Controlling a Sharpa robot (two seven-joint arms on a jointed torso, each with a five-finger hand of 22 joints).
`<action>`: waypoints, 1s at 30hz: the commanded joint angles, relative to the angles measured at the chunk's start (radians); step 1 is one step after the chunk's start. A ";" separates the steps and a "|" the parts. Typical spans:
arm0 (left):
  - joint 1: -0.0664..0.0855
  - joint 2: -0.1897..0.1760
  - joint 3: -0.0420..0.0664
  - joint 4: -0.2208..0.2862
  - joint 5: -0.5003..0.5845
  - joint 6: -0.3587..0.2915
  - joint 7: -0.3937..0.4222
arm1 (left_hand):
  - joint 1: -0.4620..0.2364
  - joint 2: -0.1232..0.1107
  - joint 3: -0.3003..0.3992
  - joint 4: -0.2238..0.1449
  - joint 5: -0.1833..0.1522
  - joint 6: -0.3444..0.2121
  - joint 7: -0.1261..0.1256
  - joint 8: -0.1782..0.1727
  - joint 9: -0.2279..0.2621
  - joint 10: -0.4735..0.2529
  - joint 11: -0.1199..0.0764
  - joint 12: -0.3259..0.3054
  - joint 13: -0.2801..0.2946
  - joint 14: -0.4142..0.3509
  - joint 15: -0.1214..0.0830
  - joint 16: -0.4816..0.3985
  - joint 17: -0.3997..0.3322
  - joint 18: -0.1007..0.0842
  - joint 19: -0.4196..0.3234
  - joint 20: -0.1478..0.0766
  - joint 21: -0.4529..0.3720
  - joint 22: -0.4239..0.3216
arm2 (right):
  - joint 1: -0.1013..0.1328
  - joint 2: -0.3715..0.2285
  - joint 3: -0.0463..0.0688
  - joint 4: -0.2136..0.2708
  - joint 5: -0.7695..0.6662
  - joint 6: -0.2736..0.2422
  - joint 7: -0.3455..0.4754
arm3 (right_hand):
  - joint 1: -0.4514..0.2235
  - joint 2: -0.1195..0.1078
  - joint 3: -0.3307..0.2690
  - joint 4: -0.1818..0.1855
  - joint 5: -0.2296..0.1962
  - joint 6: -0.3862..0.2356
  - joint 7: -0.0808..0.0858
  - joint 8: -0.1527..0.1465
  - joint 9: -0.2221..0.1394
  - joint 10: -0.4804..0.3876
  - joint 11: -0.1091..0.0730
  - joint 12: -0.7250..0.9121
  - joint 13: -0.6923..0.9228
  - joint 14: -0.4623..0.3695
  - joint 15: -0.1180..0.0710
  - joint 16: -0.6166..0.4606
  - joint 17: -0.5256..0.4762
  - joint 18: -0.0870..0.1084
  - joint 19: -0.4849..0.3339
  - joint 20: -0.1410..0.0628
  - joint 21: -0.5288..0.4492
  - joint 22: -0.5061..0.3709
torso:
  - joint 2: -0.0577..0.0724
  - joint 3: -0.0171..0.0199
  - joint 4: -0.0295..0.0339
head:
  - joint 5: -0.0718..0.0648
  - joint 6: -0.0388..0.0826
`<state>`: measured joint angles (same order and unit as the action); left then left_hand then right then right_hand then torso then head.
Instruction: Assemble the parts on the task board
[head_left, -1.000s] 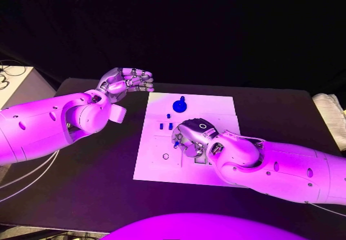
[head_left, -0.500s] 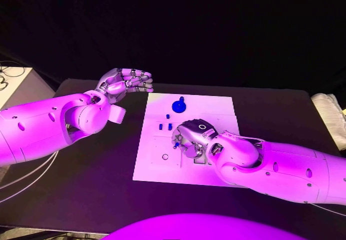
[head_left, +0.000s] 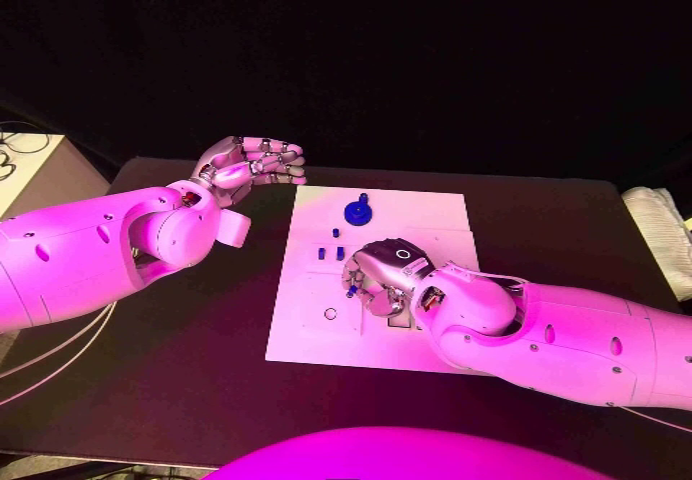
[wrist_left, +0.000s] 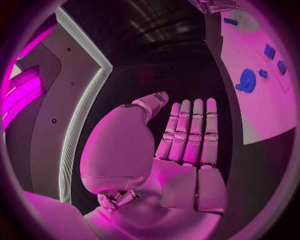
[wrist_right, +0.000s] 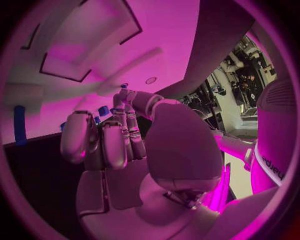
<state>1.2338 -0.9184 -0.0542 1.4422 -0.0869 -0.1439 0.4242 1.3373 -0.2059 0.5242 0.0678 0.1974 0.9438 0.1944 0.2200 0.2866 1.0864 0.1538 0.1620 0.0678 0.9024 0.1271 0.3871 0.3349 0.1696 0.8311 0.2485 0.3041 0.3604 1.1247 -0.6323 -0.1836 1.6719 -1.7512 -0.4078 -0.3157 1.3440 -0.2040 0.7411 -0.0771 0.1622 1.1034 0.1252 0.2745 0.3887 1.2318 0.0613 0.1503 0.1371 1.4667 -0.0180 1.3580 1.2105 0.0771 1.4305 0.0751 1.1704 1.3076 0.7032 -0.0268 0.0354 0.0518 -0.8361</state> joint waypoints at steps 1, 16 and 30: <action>0.000 0.001 0.001 0.002 -0.003 0.015 0.004 | 0.011 0.003 0.000 -0.004 0.002 0.001 0.002 0.006 0.001 -0.007 -0.001 -0.006 0.002 -0.009 0.000 -0.004 0.001 0.011 0.003 0.000 -0.003 -0.001 | -0.002 0.003 0.000 -0.001 -0.015 0.015 0.000 | -0.002 0.009 0.001 -0.006 0.004 0.005 0.001 0.004 0.002 0.005 -0.002 0.002 0.000 0.028 -0.006 -0.004 -0.001 0.005 0.002 -0.001 -0.002 0.058 | 0.000 -0.0002 0.0002 | -0.002 -0.001; 0.000 -0.001 0.001 0.003 -0.003 0.015 0.002 | 0.011 0.003 0.000 -0.004 0.002 0.001 0.002 0.006 0.001 -0.007 -0.001 -0.006 0.002 -0.010 0.000 -0.004 0.001 0.011 0.004 0.000 -0.004 -0.001 | -0.004 0.010 -0.002 -0.004 -0.014 0.034 -0.006 | -0.002 0.009 0.001 -0.006 0.004 0.005 0.001 0.004 0.002 0.005 -0.002 0.002 0.000 0.028 -0.006 -0.004 -0.001 0.005 0.002 -0.001 -0.002 0.058 | 0.000 -0.0003 0.0002 | -0.003 -0.003; 0.000 -0.003 0.001 0.004 -0.003 0.015 0.002 | 0.011 0.004 0.000 -0.004 0.002 0.000 0.002 0.007 0.001 -0.008 -0.001 -0.006 0.002 -0.011 0.000 -0.004 0.002 0.011 0.004 0.000 -0.005 -0.002 | -0.010 0.021 -0.005 -0.018 -0.044 0.084 -0.026 | -0.005 0.010 0.001 -0.007 0.005 0.004 0.001 0.003 0.003 0.006 -0.002 -0.001 -0.001 0.028 -0.006 -0.005 -0.003 0.006 0.000 -0.001 -0.008 0.056 | 0.001 0.0006 0.0005 | -0.006 -0.006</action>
<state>1.2338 -0.9217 -0.0542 1.4433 -0.0875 -0.1433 0.4209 1.3413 -0.2020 0.5242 0.0677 0.1974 0.9438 0.1944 0.2200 0.2866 1.0865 0.1538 0.1620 0.0686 0.8987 0.1308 0.3871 0.3357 0.1696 0.8310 0.2485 0.3041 0.3593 1.1203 -0.6115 -0.1844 1.6559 -1.7716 -0.3692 -0.3321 1.3398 -0.2001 0.7440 -0.0802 0.1600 1.1011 0.1258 0.2743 0.3895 1.2365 0.0596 0.1503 0.1372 1.4667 -0.0180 1.3580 1.2079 0.0771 1.4305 0.0751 1.1668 1.3078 0.7040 -0.0258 0.0361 0.0463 -0.8400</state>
